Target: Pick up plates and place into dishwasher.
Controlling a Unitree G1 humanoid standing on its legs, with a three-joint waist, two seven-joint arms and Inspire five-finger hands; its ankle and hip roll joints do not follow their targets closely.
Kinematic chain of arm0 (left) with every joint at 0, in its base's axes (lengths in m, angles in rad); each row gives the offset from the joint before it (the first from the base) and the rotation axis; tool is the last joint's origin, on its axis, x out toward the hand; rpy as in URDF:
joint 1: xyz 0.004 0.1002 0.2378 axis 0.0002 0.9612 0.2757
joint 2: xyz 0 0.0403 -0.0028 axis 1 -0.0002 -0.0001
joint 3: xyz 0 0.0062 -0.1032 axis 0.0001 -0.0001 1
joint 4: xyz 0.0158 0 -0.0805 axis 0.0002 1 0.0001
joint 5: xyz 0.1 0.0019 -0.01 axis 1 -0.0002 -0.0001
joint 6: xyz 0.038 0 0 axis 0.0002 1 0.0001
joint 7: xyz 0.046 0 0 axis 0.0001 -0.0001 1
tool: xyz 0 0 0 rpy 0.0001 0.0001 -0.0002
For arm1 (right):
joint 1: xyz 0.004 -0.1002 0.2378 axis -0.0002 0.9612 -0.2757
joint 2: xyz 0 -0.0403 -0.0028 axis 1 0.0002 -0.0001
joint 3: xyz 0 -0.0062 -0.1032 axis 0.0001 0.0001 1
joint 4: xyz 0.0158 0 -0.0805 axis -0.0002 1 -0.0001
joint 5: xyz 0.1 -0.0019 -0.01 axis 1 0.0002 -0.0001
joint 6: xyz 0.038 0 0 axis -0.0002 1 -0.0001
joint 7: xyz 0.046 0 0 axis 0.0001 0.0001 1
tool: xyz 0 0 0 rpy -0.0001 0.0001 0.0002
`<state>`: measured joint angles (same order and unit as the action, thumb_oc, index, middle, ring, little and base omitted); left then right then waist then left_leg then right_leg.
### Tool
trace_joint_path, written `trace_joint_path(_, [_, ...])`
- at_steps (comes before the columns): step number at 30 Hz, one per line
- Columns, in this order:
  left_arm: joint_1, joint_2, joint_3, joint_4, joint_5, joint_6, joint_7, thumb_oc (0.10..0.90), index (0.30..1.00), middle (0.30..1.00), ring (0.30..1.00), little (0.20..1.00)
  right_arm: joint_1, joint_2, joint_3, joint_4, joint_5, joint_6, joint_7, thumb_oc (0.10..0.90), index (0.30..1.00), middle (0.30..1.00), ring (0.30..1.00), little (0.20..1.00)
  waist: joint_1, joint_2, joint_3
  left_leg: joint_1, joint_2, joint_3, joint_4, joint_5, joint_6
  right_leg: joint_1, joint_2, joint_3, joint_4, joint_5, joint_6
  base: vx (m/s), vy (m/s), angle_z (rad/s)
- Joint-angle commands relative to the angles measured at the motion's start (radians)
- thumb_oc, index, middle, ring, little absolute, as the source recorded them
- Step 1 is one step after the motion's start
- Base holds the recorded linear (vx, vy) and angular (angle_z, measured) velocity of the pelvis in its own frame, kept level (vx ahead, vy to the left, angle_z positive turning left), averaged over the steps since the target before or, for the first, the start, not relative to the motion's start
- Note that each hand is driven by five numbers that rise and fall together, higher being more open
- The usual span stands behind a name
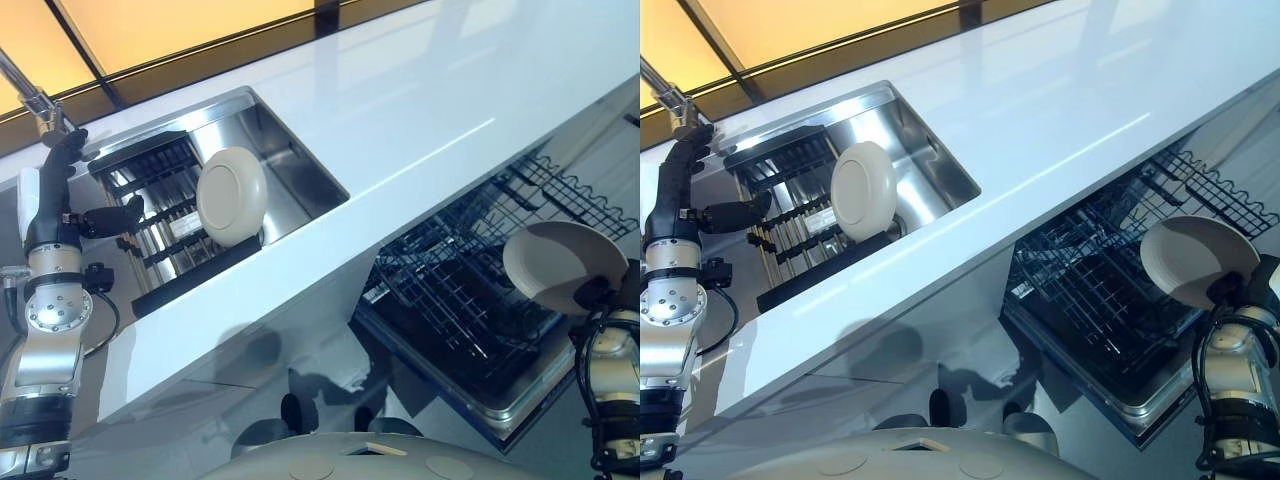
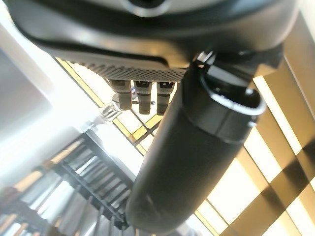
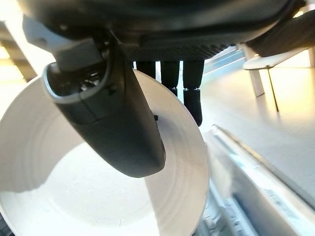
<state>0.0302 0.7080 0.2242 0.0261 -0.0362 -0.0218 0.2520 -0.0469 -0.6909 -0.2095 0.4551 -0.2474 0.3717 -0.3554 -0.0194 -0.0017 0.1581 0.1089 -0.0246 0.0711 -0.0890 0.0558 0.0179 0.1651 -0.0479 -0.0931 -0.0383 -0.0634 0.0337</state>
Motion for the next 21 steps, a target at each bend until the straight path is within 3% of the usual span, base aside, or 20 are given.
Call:
trace_joint_path(1, [-0.096,0.109,0.004,-0.039,0.026,-0.062,0.028,0.8,0.9,0.9,0.9,0.9,-0.134,-0.183,0.025,0.031,-0.062,0.023,-0.008,0.1,0.3,0.3,0.3,0.2,0.042,0.009,-0.055,0.01,-0.062,-0.036,0.033,-0.128,0.027,-0.121,0.036,-0.029,0.158,-0.046,0.058,0.05,-0.003,0.13])
trace_joint_path(7, [-0.097,0.115,-0.006,-0.046,0.022,-0.069,0.007,0.8,0.9,0.9,0.9,0.9,-0.17,-0.182,0.1,0.123,-0.118,0.127,0.07,0.1,0.3,0.3,0.3,0.2,0.062,0.01,-0.043,0.005,-0.066,-0.047,0.028,-0.122,0.027,-0.123,0.031,-0.048,0.158,-0.046,0.057,0.03,-0.004,0.19])
trace_joint_path(12, [-0.101,0.125,-0.011,-0.058,0.014,-0.069,-0.012,0.8,0.9,0.9,0.9,0.9,-0.207,-0.162,0.2,0.243,-0.168,0.238,0.201,0.1,0.3,0.3,0.3,0.2,0.081,0.013,-0.027,0.002,-0.066,-0.052,0.024,-0.117,0.027,-0.13,0.026,-0.063,0.165,-0.044,0.059,0.01,-0.004,0.1])
trace_joint_path(15, [-0.109,0.125,-0.019,-0.053,0.01,-0.077,-0.017,0.8,0.9,0.9,0.9,0.9,-0.224,-0.145,0.245,0.302,-0.172,0.265,0.245,0.1,0.3,0.3,0.3,0.2,0.088,0.014,-0.016,0.0,-0.066,-0.052,0.027,-0.116,0.028,-0.134,0.023,-0.066,0.168,-0.042,0.06,-0.01,-0.001,0.08])
trace_joint_path(21, [-0.117,0.129,-0.03,-0.053,-0.004,-0.091,-0.036,0.8,0.9,0.9,0.9,0.9,-0.252,-0.129,0.291,0.381,-0.167,0.249,0.26,0.1,0.3,0.3,0.3,0.2,0.099,0.018,0.003,-0.005,-0.066,-0.052,0.031,-0.116,0.031,-0.139,0.02,-0.07,0.173,-0.038,0.063,-0.01,0.001,0.02])
